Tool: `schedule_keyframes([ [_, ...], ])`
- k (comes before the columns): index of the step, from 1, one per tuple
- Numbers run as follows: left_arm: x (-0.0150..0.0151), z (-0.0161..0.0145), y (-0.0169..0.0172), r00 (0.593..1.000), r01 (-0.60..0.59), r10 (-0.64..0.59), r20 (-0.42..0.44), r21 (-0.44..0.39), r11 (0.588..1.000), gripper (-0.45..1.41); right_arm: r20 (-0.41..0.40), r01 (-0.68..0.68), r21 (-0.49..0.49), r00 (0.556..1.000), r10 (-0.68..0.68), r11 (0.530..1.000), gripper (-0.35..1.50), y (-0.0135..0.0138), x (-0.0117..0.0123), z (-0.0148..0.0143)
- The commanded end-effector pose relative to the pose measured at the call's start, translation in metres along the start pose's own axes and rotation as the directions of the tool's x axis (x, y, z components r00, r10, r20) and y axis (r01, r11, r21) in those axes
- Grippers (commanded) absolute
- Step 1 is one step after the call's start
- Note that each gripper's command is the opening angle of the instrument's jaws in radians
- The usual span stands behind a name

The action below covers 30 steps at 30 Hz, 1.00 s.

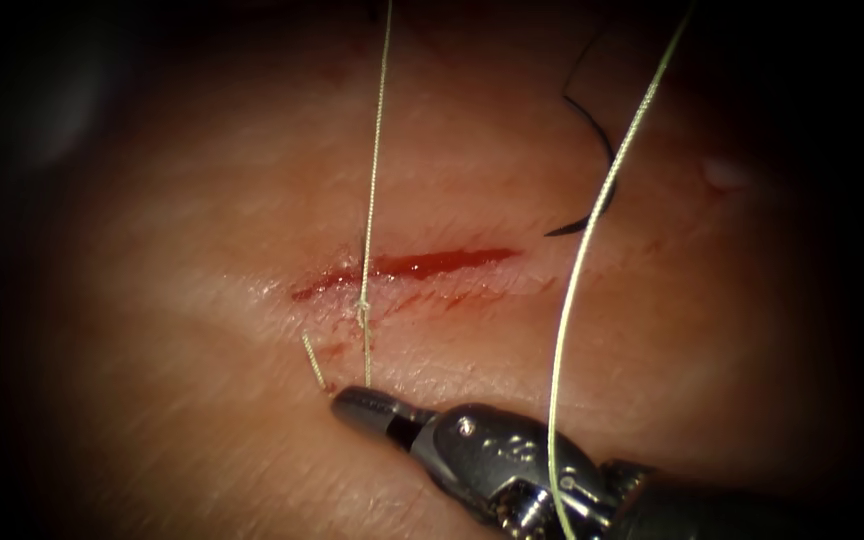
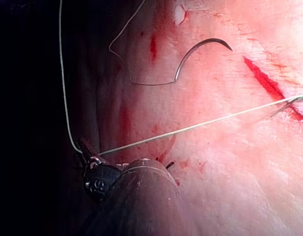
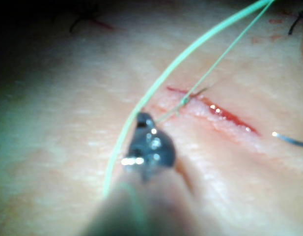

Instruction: Wound Closure

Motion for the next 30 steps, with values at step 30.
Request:
schedule_keyframes([
  [30,0.0035,0.0024,-0.0031,0.967,-0.247,0.240,0.089,0.089,0.965,-0.45,0.049,0.034,0.003,0.998,-0.034,0.999,-0.35,0.0001,-0.0033,0.0014],
])
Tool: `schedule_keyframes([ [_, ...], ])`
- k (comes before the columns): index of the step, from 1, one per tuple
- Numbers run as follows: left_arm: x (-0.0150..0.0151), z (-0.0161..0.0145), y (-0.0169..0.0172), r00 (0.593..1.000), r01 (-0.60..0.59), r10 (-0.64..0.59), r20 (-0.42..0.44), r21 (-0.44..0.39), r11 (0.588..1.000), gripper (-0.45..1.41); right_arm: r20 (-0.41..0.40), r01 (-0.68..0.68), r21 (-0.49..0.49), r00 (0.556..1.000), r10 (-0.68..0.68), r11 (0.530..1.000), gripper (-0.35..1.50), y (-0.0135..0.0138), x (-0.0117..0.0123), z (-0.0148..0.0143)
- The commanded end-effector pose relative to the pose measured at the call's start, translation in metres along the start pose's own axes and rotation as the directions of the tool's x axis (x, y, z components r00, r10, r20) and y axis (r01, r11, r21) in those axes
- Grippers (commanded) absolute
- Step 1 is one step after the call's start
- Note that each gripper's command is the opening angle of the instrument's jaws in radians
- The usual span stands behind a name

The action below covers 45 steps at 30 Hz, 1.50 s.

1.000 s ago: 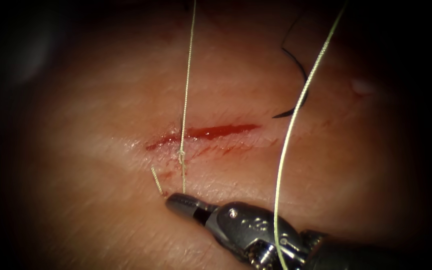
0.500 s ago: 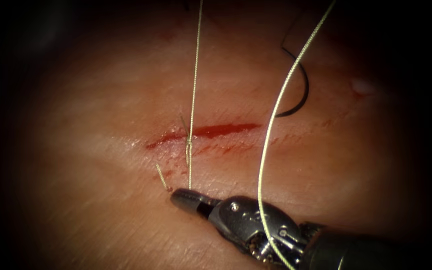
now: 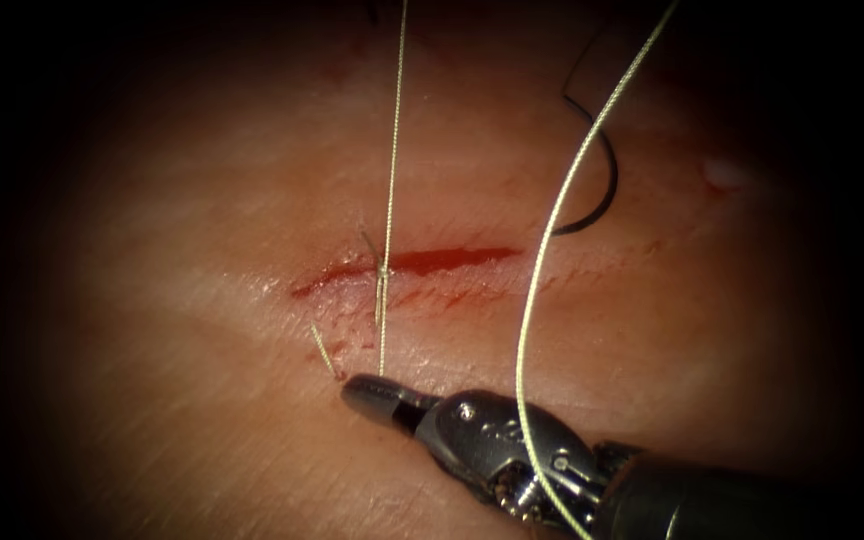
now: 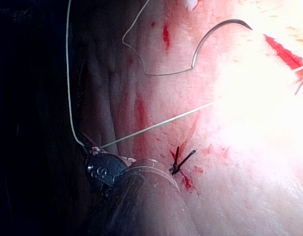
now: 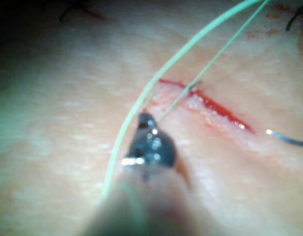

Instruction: Wound Closure

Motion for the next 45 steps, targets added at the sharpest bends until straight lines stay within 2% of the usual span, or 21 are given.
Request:
schedule_keyframes([
  [1,0.0001,0.0004,-0.0001,1.000,0.000,0.000,-0.011,-0.022,1.000,-0.45,-0.015,-0.004,0.006,1.000,0.004,1.000,-0.35,0.0000,0.0006,0.0004],
  [2,0.0004,0.0002,0.0003,1.000,0.003,-0.003,-0.012,-0.032,0.999,-0.45,-0.017,0.017,0.008,1.000,-0.017,1.000,-0.15,0.0000,0.0010,0.0002],
  [3,0.0007,0.0001,0.0006,1.000,0.006,-0.007,-0.012,-0.038,0.999,-0.45,-0.022,0.026,0.011,0.999,-0.025,1.000,0.24,0.0000,0.0014,-0.0002],
  [4,0.0019,-0.0004,0.0014,1.000,0.018,-0.019,-0.015,-0.064,0.998,-0.45,-0.040,0.027,0.021,0.999,-0.026,0.999,0.89,0.0001,0.0021,-0.0009],
  [5,0.0019,-0.0004,0.0014,1.000,0.018,-0.019,-0.015,-0.064,0.998,-0.45,-0.040,0.027,0.021,0.999,-0.026,0.999,0.89,0.0001,0.0021,-0.0009],
  [6,0.0031,-0.0008,0.0021,1.000,0.024,-0.025,-0.015,-0.083,0.996,-0.45,-0.073,0.081,0.032,0.994,-0.078,0.996,1.25,0.0003,0.0031,-0.0021],
  [8,0.0047,-0.0013,0.0030,0.999,0.027,-0.029,-0.018,-0.111,0.993,-0.45,-0.084,0.079,0.048,0.994,-0.075,0.996,1.41,0.0003,0.0041,-0.0037],
  [10,0.0063,-0.0018,0.0039,1.000,0.018,-0.020,-0.019,-0.126,0.992,-0.45,-0.073,0.070,0.066,0.995,-0.065,0.995,1.48,0.0003,0.0052,-0.0053],
  [13,0.0083,-0.0024,0.0050,1.000,0.012,-0.015,-0.022,-0.147,0.989,-0.45,-0.036,0.063,0.095,0.998,-0.060,0.993,1.48,0.0002,0.0063,-0.0078],
  [14,0.0092,-0.0027,0.0056,1.000,0.008,-0.012,-0.024,-0.157,0.988,-0.45,-0.022,0.062,0.116,0.998,-0.059,0.991,1.47,0.0004,0.0070,-0.0095],
  [18,0.0105,-0.0030,0.0064,1.000,0.001,-0.006,-0.029,-0.173,0.985,-0.45,-0.018,0.057,0.131,0.998,-0.055,0.990,1.43,0.0012,0.0077,-0.0111],
  [19,0.0112,-0.0032,0.0068,0.999,0.000,-0.006,-0.032,-0.184,0.983,-0.45,-0.014,0.061,0.135,0.998,-0.059,0.989,1.33,0.0021,0.0080,-0.0115],
  [20,0.0112,-0.0032,0.0068,0.999,0.000,-0.006,-0.032,-0.184,0.983,-0.45,-0.014,0.061,0.135,0.998,-0.059,0.989,1.33,0.0021,0.0080,-0.0115],
  [24,0.0124,-0.0038,0.0080,0.999,0.002,-0.010,-0.037,-0.203,0.979,-0.45,-0.069,0.007,0.032,0.998,-0.005,0.999,1.38,0.0066,0.0093,-0.0096],
  [26,0.0126,-0.0040,0.0083,0.999,0.003,-0.011,-0.037,-0.205,0.979,-0.45,-0.082,-0.015,-0.012,0.997,0.014,1.000,1.48,0.0082,0.0099,-0.0087],
  [28,0.0129,-0.0043,0.0087,0.999,0.004,-0.012,-0.038,-0.208,0.978,-0.45,-0.103,-0.030,-0.044,0.994,0.025,0.999,1.48,0.0098,0.0104,-0.0076],
  [29,0.0129,-0.0043,0.0087,0.999,0.004,-0.012,-0.038,-0.208,0.978,-0.45,-0.103,-0.030,-0.044,0.994,0.025,0.999,1.48,0.0098,0.0104,-0.0076],
  [30,0.0133,-0.0046,0.0092,0.999,0.002,-0.010,-0.038,-0.209,0.978,-0.45,-0.122,-0.041,-0.067,0.992,0.032,0.997,1.48,0.0116,0.0106,-0.0059],
  [31,0.0133,-0.0046,0.0092,0.999,0.002,-0.010,-0.038,-0.209,0.978,-0.45,-0.122,-0.041,-0.067,0.992,0.032,0.997,1.48,0.0116,0.0106,-0.0059],
  [32,0.0138,-0.0049,0.0096,0.999,0.005,-0.013,-0.035,-0.213,0.977,-0.45,-0.130,-0.059,-0.086,0.990,0.047,0.995,1.48,0.0124,0.0106,-0.0042],
  [45,0.0149,-0.0059,0.0114,0.999,0.005,-0.015,-0.045,-0.224,0.975,-0.45,-0.141,-0.083,-0.070,0.987,0.072,0.994,1.48,0.0122,0.0121,0.0008],
])
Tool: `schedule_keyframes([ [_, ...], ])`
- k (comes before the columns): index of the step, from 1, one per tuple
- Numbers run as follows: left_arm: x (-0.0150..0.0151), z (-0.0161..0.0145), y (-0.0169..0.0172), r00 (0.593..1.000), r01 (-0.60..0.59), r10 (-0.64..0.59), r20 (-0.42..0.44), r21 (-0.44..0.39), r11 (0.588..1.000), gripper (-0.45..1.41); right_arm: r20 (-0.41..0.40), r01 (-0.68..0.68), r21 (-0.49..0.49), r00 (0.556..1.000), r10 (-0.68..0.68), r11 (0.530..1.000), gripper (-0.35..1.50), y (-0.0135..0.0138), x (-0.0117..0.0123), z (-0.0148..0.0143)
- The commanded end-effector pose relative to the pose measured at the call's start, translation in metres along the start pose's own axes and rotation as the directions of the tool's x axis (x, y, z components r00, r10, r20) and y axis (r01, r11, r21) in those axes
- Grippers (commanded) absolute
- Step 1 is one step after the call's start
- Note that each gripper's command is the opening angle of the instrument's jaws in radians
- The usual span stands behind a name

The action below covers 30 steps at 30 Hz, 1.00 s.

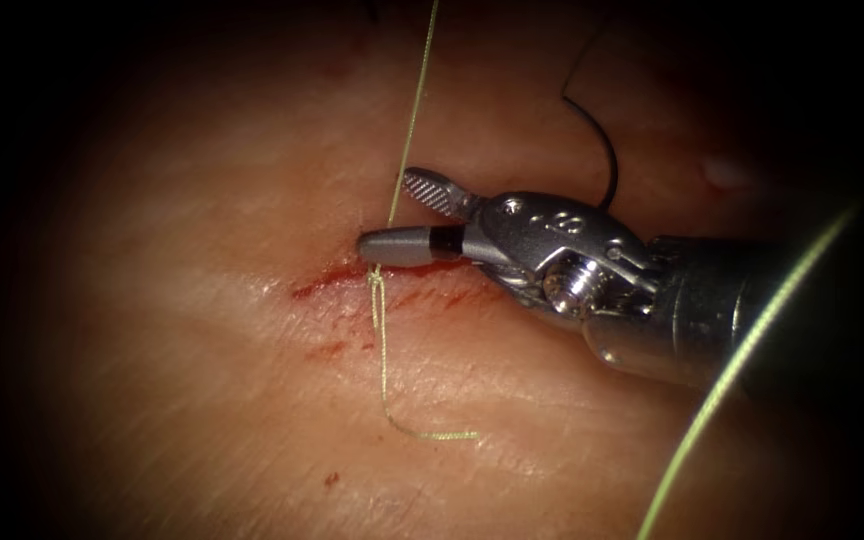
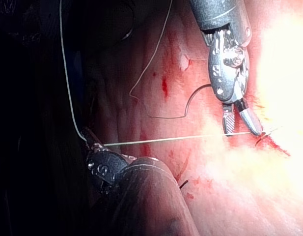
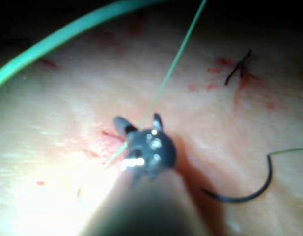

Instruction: Wound Closure

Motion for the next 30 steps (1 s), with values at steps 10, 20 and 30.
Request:
schedule_keyframes([
  [10,0.0015,0.0002,0.0000,1.000,-0.003,0.003,-0.021,-0.006,1.000,-0.45,-0.011,0.007,-0.006,1.000,-0.007,1.000,1.48,0.0009,-0.0010,0.0048],
  [20,0.0019,0.0005,0.0005,1.000,-0.007,0.007,-0.028,-0.013,1.000,-0.45,-0.017,0.001,0.008,1.000,-0.001,1.000,1.47,0.0002,-0.0006,0.0072],
  [30,0.0020,0.0004,0.0009,0.999,-0.007,0.007,-0.033,-0.016,1.000,-0.45,-0.029,0.035,0.096,0.999,-0.033,0.995,-0.35,0.0002,-0.0013,0.0071],
])
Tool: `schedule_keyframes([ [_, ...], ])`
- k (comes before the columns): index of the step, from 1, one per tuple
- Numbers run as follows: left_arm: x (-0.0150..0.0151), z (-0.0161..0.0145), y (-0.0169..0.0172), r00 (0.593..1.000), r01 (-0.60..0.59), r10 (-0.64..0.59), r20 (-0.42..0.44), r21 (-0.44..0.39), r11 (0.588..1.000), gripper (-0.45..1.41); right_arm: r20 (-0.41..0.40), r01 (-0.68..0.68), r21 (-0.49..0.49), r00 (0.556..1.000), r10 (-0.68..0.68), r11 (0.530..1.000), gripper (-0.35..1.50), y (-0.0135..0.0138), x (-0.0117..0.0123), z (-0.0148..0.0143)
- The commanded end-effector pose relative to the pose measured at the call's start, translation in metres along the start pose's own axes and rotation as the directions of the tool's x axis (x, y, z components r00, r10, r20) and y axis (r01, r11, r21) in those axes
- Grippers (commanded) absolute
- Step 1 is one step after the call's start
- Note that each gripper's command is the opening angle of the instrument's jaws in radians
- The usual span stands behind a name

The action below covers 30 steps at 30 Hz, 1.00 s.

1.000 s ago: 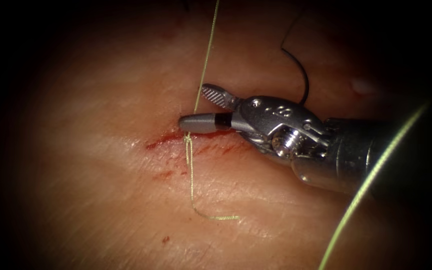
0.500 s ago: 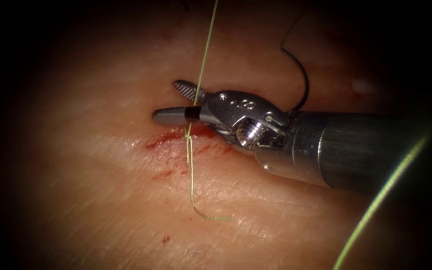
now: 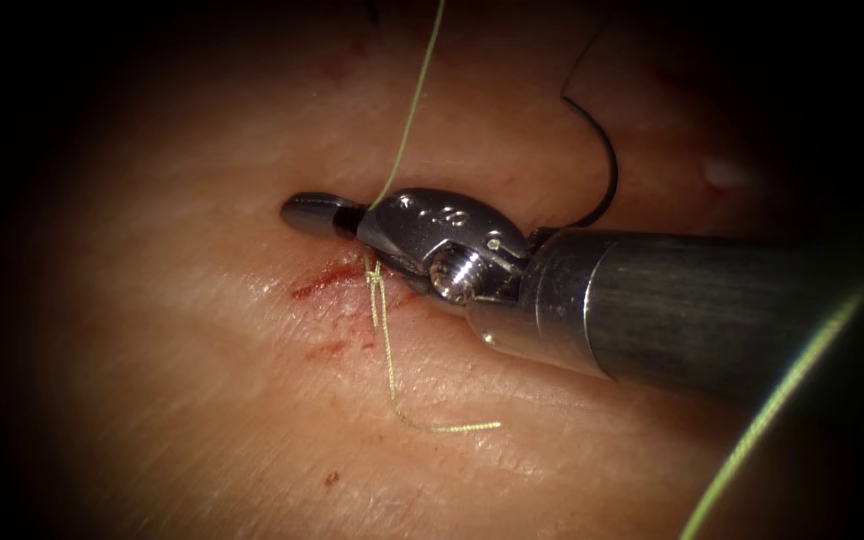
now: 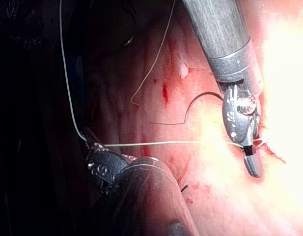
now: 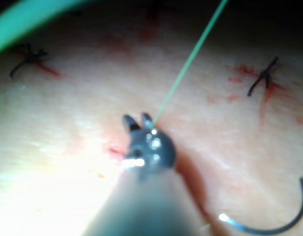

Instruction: Wound Closure

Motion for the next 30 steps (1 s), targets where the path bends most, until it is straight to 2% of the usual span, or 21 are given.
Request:
schedule_keyframes([
  [1,0.0000,0.0004,-0.0006,1.000,-0.004,0.004,-0.002,0.002,1.000,-0.45,-0.010,0.013,-0.002,1.000,-0.013,1.000,-0.35,0.0004,0.0006,0.0005],
  [7,0.0002,0.0001,-0.0008,1.000,-0.001,0.001,0.000,0.002,1.000,-0.45,-0.013,0.058,0.012,0.998,-0.058,0.998,-0.35,0.0003,0.0009,-0.0008],
  [8,0.0003,0.0002,-0.0009,1.000,0.000,0.000,0.000,0.002,1.000,-0.45,-0.013,0.058,0.008,0.998,-0.058,0.998,0.00,0.0002,0.0009,-0.0010],
  [9,0.0004,0.0003,-0.0010,1.000,0.001,-0.001,0.000,0.003,1.000,-0.45,-0.015,0.057,-0.001,0.998,-0.057,0.998,0.51,0.0001,0.0009,-0.0013],
  [10,0.0006,0.0006,-0.0011,1.000,-0.003,0.003,0.000,0.004,1.000,-0.45,-0.019,0.055,-0.027,0.998,-0.055,0.998,1.14,-0.0001,0.0010,-0.0016],
  [11,0.0009,0.0010,-0.0013,1.000,-0.005,0.005,0.001,0.006,1.000,-0.45,-0.028,0.051,-0.068,0.998,-0.053,0.996,1.48,-0.0002,0.0011,-0.0026],
  [14,0.0016,0.0021,-0.0016,1.000,-0.004,0.004,0.003,0.013,1.000,-0.45,-0.027,0.049,-0.067,0.998,-0.051,0.997,1.48,-0.0005,0.0009,-0.0049],
  [15,0.0020,0.0034,-0.0017,1.000,-0.006,0.006,-0.001,0.010,1.000,-0.45,-0.020,0.050,-0.047,0.998,-0.051,0.998,1.48,-0.0004,0.0007,-0.0074],
  [18,0.0021,0.0054,-0.0015,1.000,-0.012,0.012,-0.011,0.000,1.000,-0.45,0.018,0.060,-0.018,0.998,-0.060,0.998,1.48,-0.0001,-0.0001,-0.0112],
  [22,0.0016,0.0082,-0.0009,1.000,-0.021,0.021,-0.012,-0.014,1.000,-0.45,0.084,0.059,-0.044,0.995,-0.055,0.997,1.48,0.0006,-0.0017,-0.0170],
  [24,0.0008,0.0098,-0.0005,1.000,-0.030,0.030,-0.002,-0.025,0.999,-0.45,0.111,0.054,-0.068,0.993,-0.046,0.996,1.48,0.0007,-0.0028,-0.0203],
  [25,-0.0001,0.0111,-0.0002,0.999,-0.040,0.040,0.007,-0.034,0.999,-0.45,0.127,0.048,-0.079,0.991,-0.037,0.996,1.48,0.0008,-0.0035,-0.0230],
  [30,-0.0038,0.0150,0.0006,0.996,-0.078,0.081,0.048,-0.060,0.995,-0.45,0.133,0.034,-0.136,0.991,-0.015,0.990,1.48,0.0011,-0.0050,-0.0286],
])
